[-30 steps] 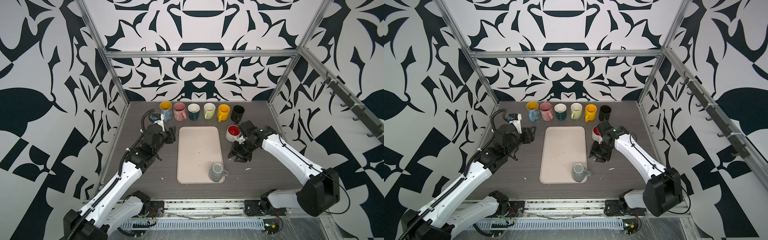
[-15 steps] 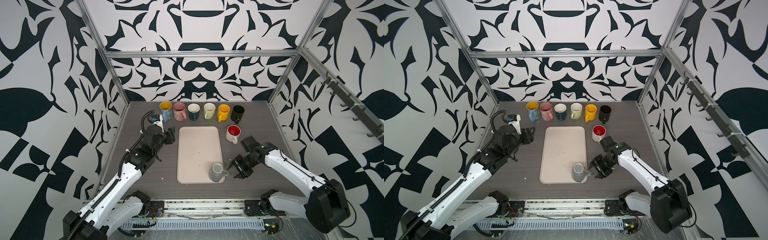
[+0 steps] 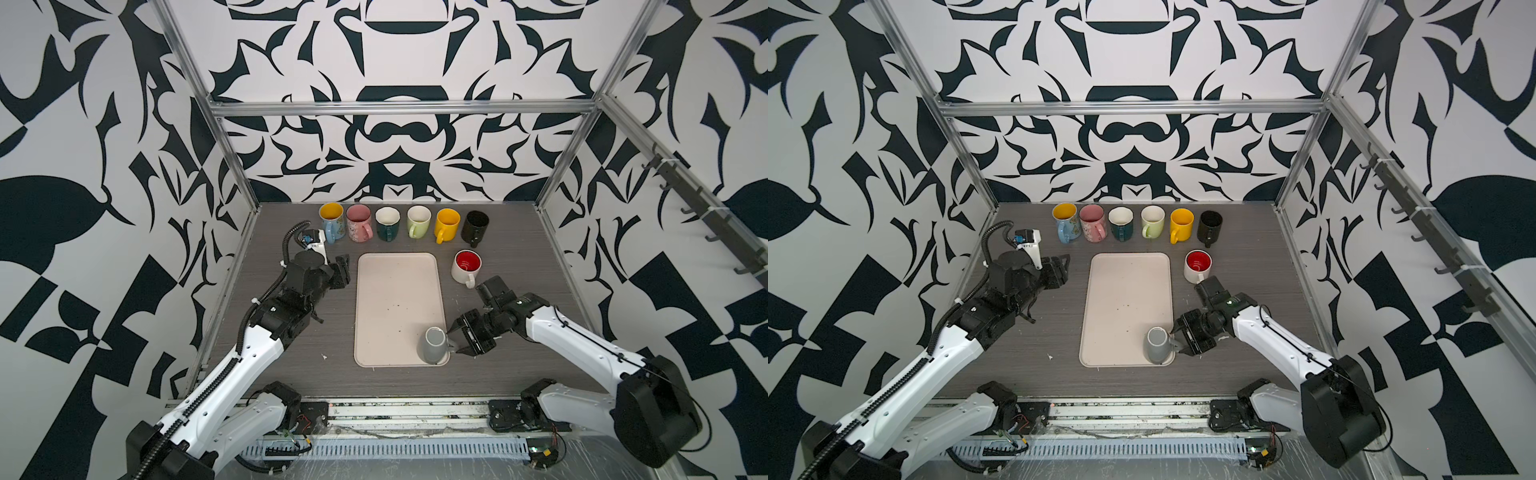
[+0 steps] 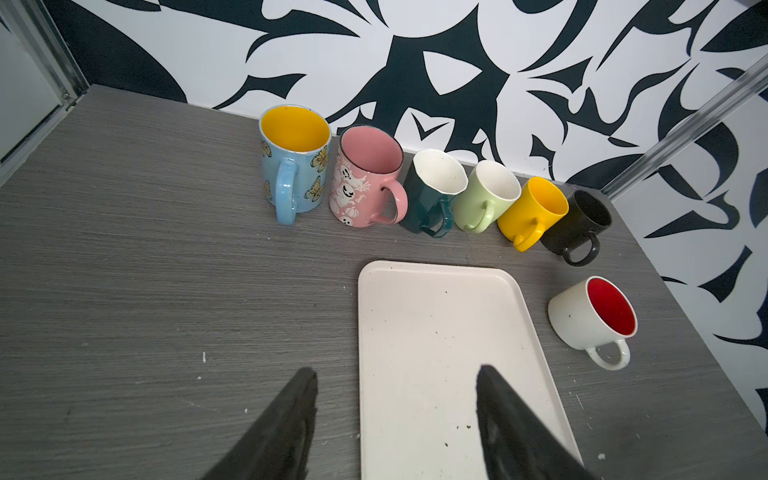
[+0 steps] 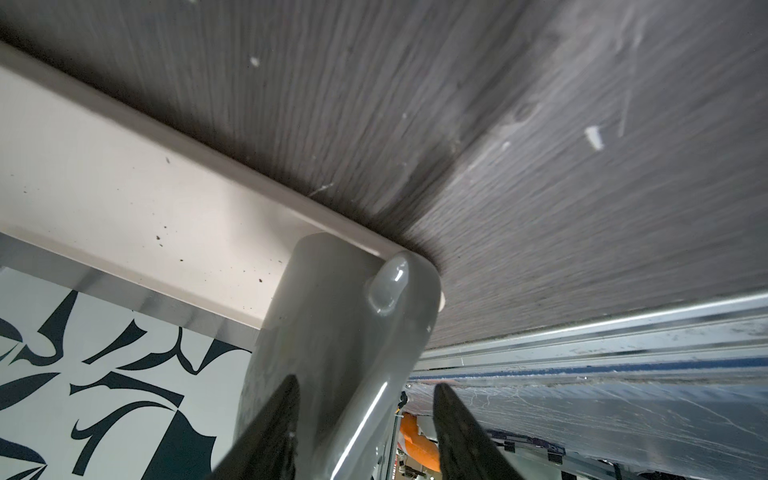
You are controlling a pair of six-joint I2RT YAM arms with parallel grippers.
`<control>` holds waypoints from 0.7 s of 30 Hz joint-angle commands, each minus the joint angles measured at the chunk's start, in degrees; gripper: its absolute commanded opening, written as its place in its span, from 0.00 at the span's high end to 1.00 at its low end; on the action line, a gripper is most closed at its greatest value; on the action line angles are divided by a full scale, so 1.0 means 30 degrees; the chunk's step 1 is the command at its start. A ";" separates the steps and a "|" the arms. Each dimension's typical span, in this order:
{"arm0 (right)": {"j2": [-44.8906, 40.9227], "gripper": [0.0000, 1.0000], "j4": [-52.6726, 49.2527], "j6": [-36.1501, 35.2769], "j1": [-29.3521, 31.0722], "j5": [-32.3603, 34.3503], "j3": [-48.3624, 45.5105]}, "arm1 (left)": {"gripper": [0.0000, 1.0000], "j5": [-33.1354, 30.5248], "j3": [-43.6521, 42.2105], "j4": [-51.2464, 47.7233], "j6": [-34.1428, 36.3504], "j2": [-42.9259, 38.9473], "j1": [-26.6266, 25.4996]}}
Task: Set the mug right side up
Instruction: 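Move the right gripper to the upside-down grey mug on the tray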
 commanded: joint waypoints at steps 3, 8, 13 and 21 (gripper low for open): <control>0.0540 0.45 0.1453 0.1033 0.0358 -0.0193 0.0005 | 0.36 -0.0475 -0.0310 -0.0450 -0.0247 -0.0267 0.0106; 0.0803 0.46 0.1871 0.1140 0.0373 -0.0106 0.0000 | 0.36 -0.0559 -0.0416 -0.0480 -0.0246 -0.0311 0.0106; 0.1250 0.53 0.2300 0.1150 0.0369 -0.0234 0.0004 | 0.36 -0.0673 -0.0492 -0.0535 -0.0200 -0.0348 0.0091; 0.2206 0.64 0.2816 0.1000 0.0372 -0.0572 0.0542 | 0.35 -0.0925 -0.0535 -0.0656 -0.0085 -0.0355 0.0101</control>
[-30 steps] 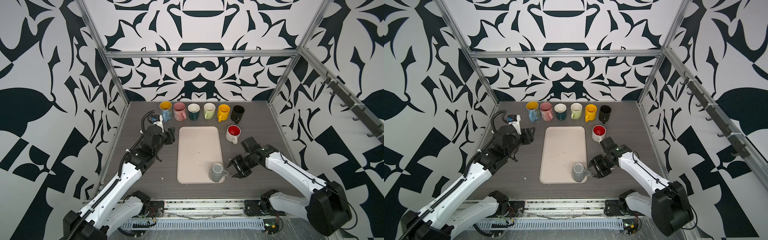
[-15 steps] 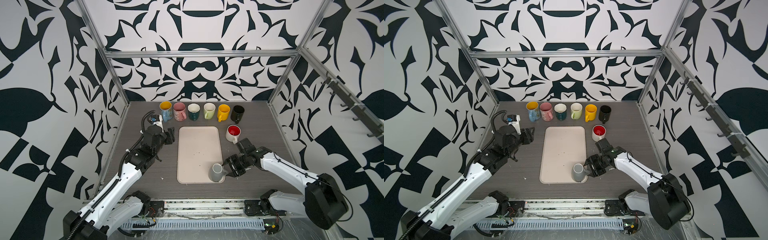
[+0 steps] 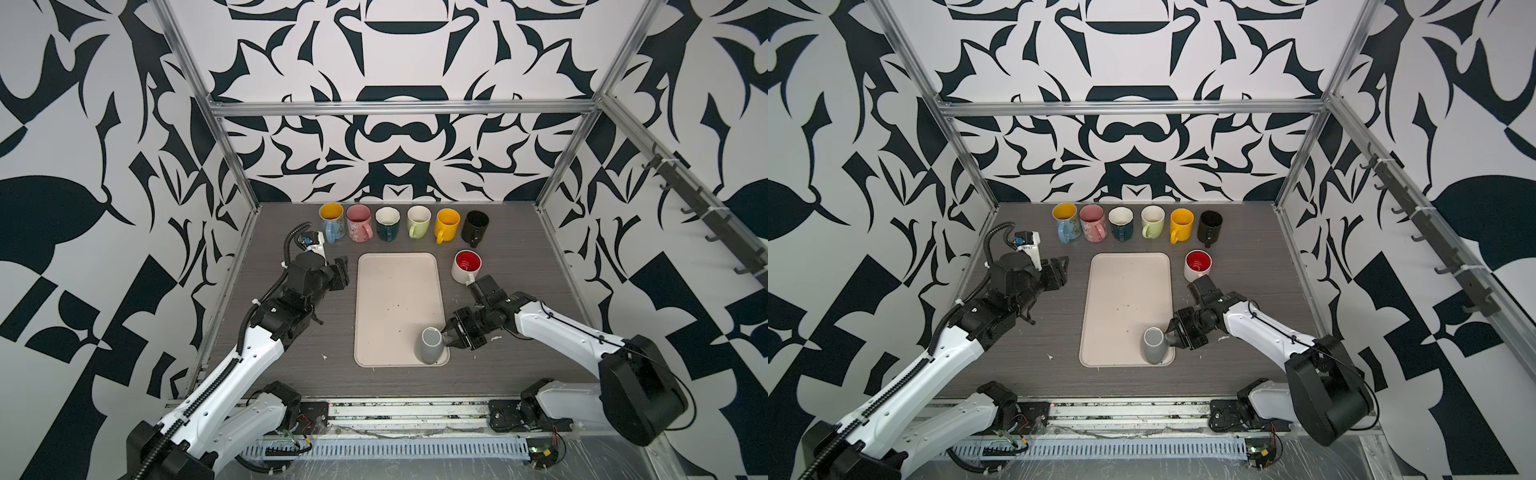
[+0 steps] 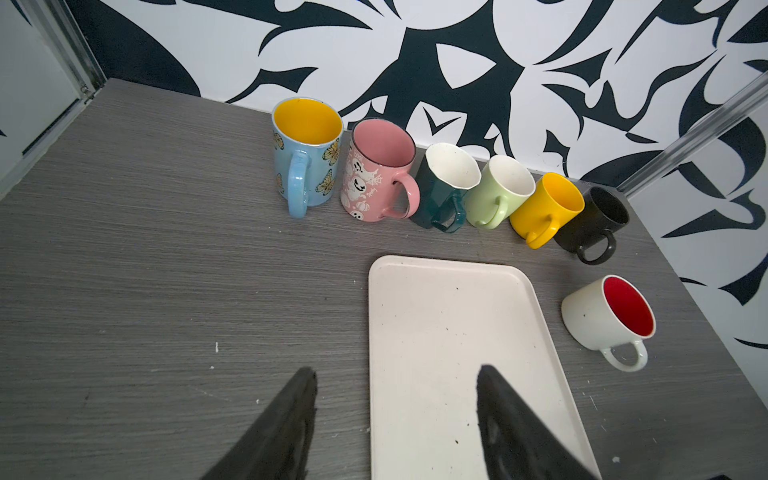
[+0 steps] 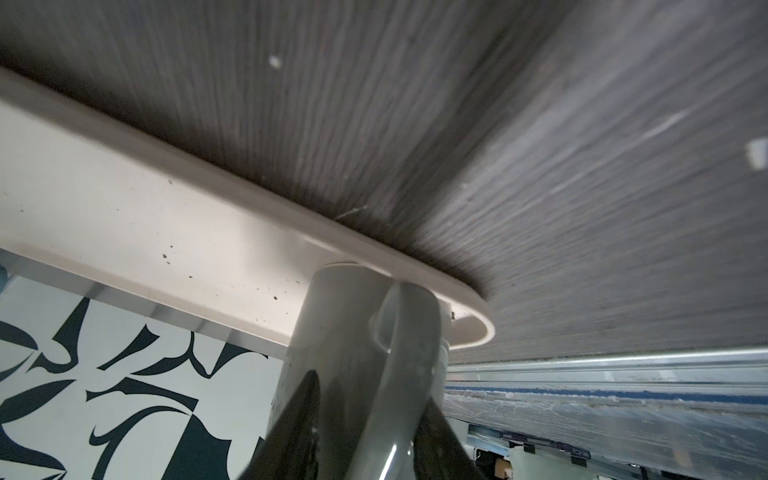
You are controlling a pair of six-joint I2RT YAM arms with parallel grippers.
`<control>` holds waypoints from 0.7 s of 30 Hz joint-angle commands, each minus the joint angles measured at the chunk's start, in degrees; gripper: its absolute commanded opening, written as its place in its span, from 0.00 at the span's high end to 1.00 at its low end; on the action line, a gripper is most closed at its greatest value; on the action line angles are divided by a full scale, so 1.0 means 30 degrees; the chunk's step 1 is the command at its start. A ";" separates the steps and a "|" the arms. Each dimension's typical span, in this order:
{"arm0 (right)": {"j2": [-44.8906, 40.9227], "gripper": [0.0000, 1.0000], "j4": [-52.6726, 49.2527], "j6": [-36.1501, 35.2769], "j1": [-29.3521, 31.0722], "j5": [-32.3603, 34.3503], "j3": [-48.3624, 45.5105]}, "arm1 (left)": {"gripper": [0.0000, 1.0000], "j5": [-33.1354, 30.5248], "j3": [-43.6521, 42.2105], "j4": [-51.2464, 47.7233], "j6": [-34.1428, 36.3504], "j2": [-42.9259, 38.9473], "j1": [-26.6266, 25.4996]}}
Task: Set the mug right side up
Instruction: 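Move the right gripper to the upside-down grey mug on the tray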
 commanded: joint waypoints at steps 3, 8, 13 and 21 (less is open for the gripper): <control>0.0615 0.64 0.0357 -0.0134 0.0081 -0.0441 0.0779 | 0.35 -0.0446 -0.0290 -0.0463 0.0001 -0.0284 0.0106; 0.1025 0.69 0.0499 -0.0229 0.0081 -0.0598 0.0991 | 0.35 -0.0562 -0.0346 -0.0500 0.0031 -0.0275 0.0105; 0.1203 0.71 0.0560 -0.0313 0.0081 -0.0693 0.1207 | 0.35 -0.0650 -0.0361 -0.0499 0.0090 -0.0245 0.0106; 0.1350 0.71 0.0533 -0.0390 0.0081 -0.0803 0.1549 | 0.35 -0.0738 -0.0361 -0.0502 0.0134 -0.0158 0.0106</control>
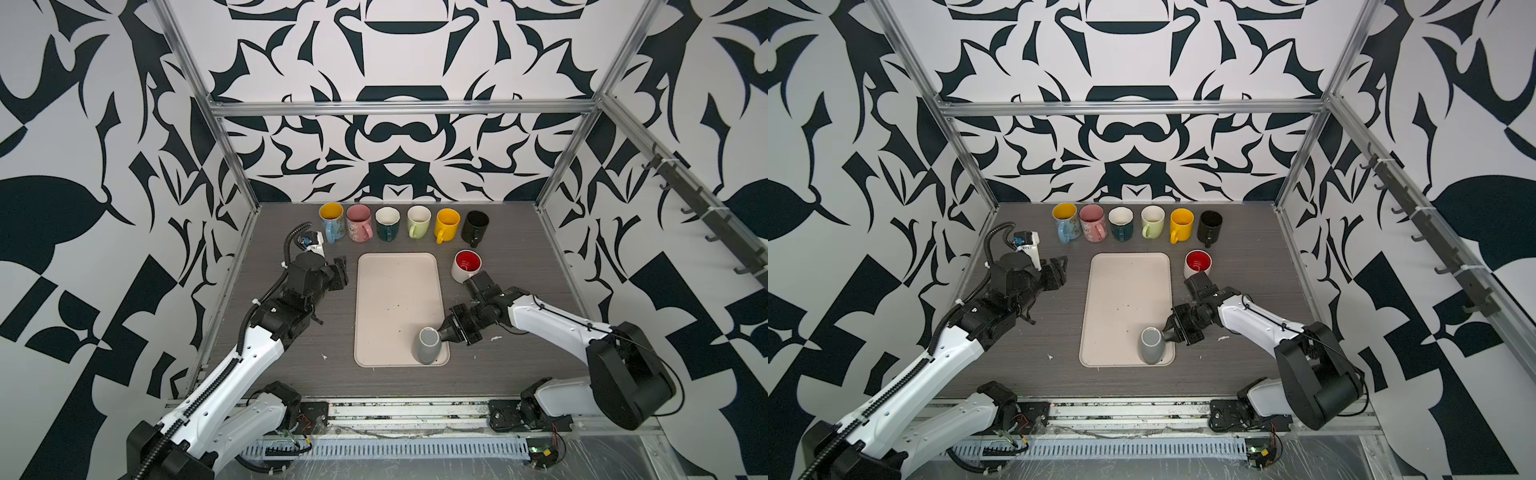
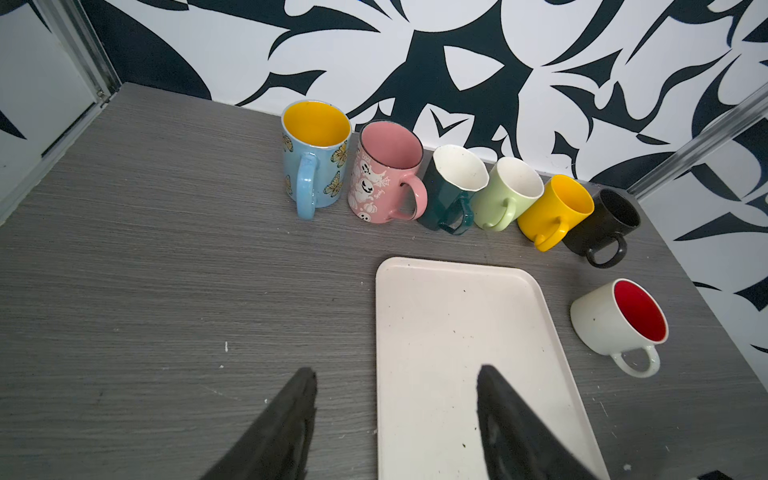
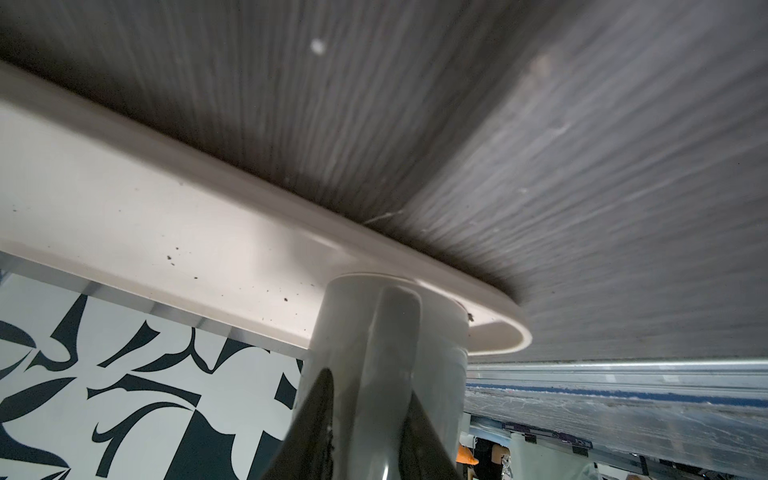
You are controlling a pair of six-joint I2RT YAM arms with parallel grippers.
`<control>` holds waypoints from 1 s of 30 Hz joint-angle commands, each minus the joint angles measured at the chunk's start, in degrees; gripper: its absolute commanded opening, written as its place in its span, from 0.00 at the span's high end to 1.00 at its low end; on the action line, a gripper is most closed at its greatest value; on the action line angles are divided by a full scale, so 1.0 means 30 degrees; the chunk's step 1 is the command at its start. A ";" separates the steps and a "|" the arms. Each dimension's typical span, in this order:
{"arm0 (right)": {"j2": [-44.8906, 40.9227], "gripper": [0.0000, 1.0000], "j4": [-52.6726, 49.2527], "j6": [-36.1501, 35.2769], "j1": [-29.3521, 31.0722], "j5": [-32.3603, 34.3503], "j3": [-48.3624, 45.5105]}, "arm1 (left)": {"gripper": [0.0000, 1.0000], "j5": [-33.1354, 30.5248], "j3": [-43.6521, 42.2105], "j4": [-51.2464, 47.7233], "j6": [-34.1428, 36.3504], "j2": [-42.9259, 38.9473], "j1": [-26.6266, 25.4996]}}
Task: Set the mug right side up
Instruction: 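Move the right gripper to the upside-down grey mug on the tray, then grasp the grey mug with the right gripper and lift it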
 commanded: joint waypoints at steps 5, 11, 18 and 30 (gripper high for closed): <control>0.0096 0.73 0.0190 -0.0163 0.0074 -0.0250 0.0800 | 0.35 -0.0403 -0.0383 -0.0407 0.0054 -0.0099 0.0106; 0.0397 0.74 0.0481 -0.0179 0.0103 -0.0396 0.0827 | 0.35 -0.0366 -0.0391 -0.0408 0.0025 0.0018 0.0099; 0.0723 0.82 0.0873 -0.0187 0.0145 -0.0484 0.0917 | 0.35 -0.0425 -0.0383 -0.0379 0.0054 0.0077 0.0106; 0.1333 1.00 0.2063 -0.0088 0.0315 -0.0630 0.0955 | 0.35 -0.0487 -0.0152 -0.0408 0.0200 0.0273 0.0091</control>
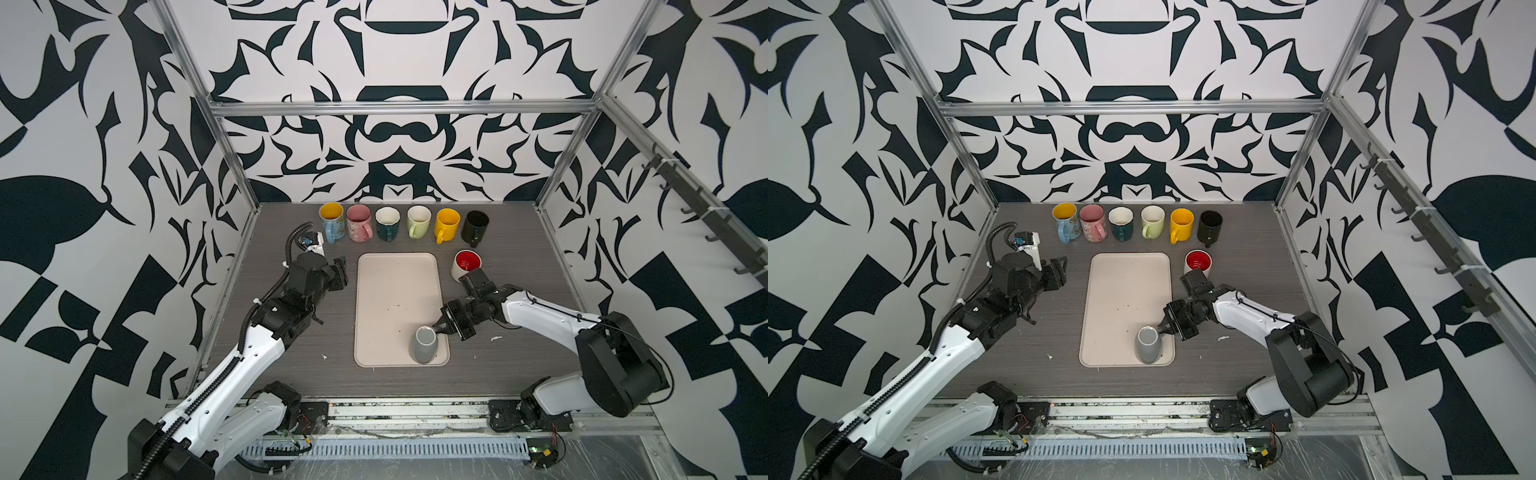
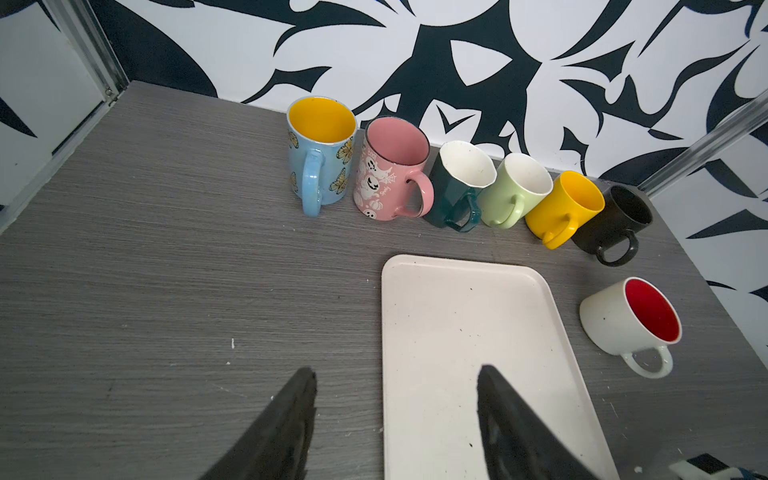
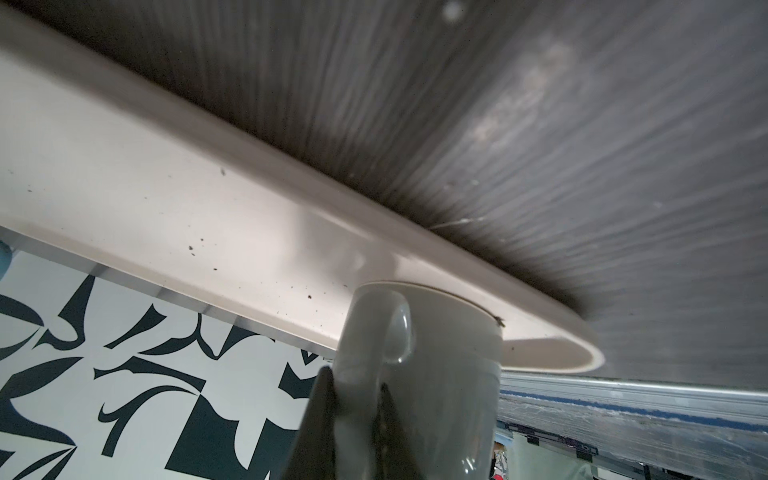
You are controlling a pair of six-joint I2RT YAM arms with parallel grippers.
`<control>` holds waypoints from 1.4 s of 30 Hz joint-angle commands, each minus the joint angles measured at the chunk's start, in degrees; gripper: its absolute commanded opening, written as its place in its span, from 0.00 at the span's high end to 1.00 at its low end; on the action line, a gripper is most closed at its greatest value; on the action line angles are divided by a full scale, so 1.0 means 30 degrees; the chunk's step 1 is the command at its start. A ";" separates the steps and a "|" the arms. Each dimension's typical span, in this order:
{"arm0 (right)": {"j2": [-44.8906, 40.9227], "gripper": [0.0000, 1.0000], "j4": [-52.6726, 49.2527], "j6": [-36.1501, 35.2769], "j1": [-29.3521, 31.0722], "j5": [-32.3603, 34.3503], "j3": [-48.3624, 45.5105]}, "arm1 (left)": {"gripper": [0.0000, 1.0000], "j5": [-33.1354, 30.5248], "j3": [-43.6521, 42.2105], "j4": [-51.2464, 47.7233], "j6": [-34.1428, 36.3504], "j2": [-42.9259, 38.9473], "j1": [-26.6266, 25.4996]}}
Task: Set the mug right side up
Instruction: 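Grasp the grey mug with the right gripper and lift it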
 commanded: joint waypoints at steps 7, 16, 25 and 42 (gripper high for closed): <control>-0.0304 1.00 0.1974 -0.0255 0.0155 -0.0071 0.0705 | 0.35 -0.0105 0.0209 -0.0284 0.0177 0.0452 0.0106; -0.0304 1.00 0.2891 -0.3202 0.0207 0.0438 0.1905 | 0.35 0.0364 0.0592 -0.0130 0.0062 0.0938 0.0106; -0.0224 1.00 0.4142 -0.5041 0.0506 0.0810 0.1912 | 0.35 0.0694 0.1037 -0.0101 0.0026 0.1453 0.0106; -0.0714 1.00 0.3536 -0.9804 0.1701 0.2760 0.3585 | 0.37 0.1334 0.1914 -0.0013 -0.0179 0.2559 0.0099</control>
